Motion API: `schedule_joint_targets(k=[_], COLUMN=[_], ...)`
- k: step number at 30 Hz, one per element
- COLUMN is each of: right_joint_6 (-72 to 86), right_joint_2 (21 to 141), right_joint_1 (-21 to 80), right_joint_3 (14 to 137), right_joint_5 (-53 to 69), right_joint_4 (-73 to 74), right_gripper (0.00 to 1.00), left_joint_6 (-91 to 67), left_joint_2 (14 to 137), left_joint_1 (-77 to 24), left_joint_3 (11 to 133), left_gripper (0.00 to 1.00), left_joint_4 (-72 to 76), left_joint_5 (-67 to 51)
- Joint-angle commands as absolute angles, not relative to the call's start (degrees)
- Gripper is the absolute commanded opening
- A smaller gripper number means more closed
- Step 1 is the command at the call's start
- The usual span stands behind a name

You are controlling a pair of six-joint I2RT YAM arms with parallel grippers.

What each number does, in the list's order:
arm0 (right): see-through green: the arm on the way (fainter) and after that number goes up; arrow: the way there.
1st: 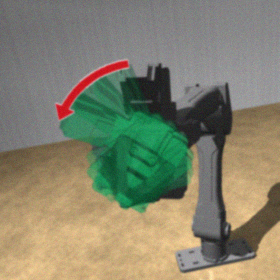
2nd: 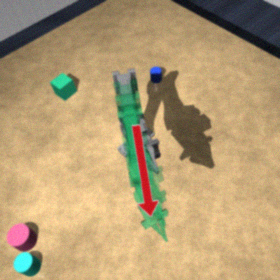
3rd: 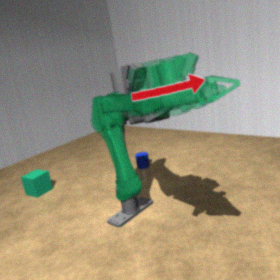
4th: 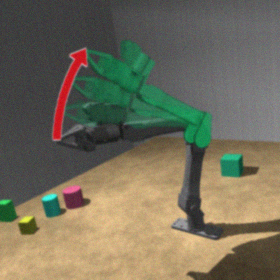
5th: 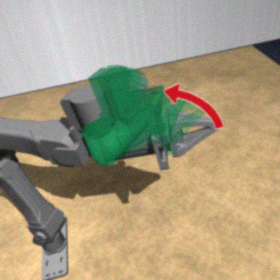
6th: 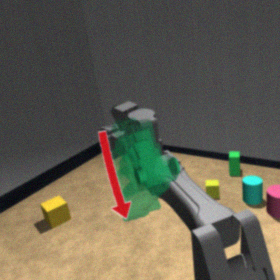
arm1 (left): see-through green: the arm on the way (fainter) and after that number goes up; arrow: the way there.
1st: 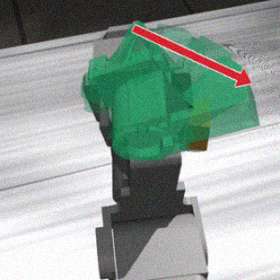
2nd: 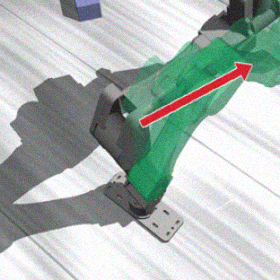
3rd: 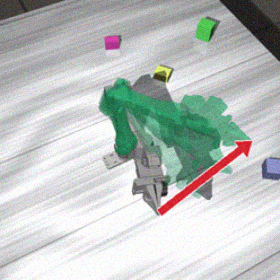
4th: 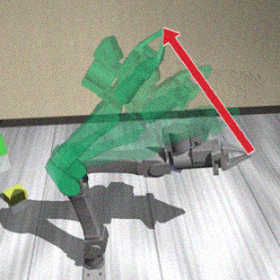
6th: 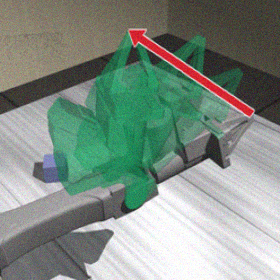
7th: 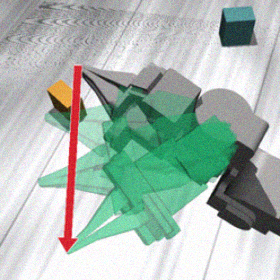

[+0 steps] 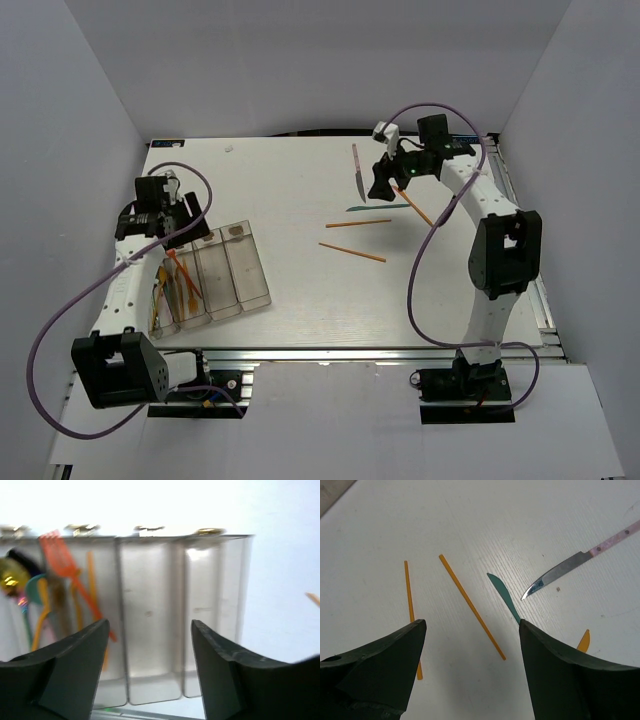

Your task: Sort the eating utensils into containers

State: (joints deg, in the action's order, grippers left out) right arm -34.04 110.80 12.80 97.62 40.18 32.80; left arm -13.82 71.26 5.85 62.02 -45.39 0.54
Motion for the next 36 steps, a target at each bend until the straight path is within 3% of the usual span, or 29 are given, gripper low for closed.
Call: schedule_joint_targets(k=[1, 6, 13, 17, 24, 36], right_joint_6=[-40.42, -44.99, -57.19, -64.32, -56.88, -50.28], right_joint_2=[112.41, 114.6, 116.54, 118.56, 124.8, 125.59], right_joint_1=[12.39, 10.99, 8.53, 7.91, 5.37, 3.61], right_joint_3=[101.86, 104.94, 106.52, 107.22, 113.2, 102.48], right_joint_5=[39.38, 39.46, 42.96, 40.97, 28.32, 17.41], right_joint_4=[37.96, 41.91, 50.16, 52.38, 51.5, 41.66], right_gripper=[0.82, 0.82, 0.82, 0.82, 0.8, 0.78], left_joint_6=[-17.22, -20.65, -25.31, -30.58, -35.07, -35.07], left_joint_2=[68.56, 67.33, 65.84, 63.29, 60.91, 59.94], left_joint_1=[6.06, 6.06, 6.06, 5.98, 5.54, 5.54], left_joint_3=[64.51, 64.69, 62.32, 56.26, 51.51, 49.39], left_gripper=[0.82, 0.9, 0.9, 0.98, 0.98, 0.98], left_joint_4=[-42.46, -39.03, -32.71, -23.57, -18.28, -16.52], left_joint_5=[-9.83, -14.67, -24.58, -33.2, -36.39, -35.6])
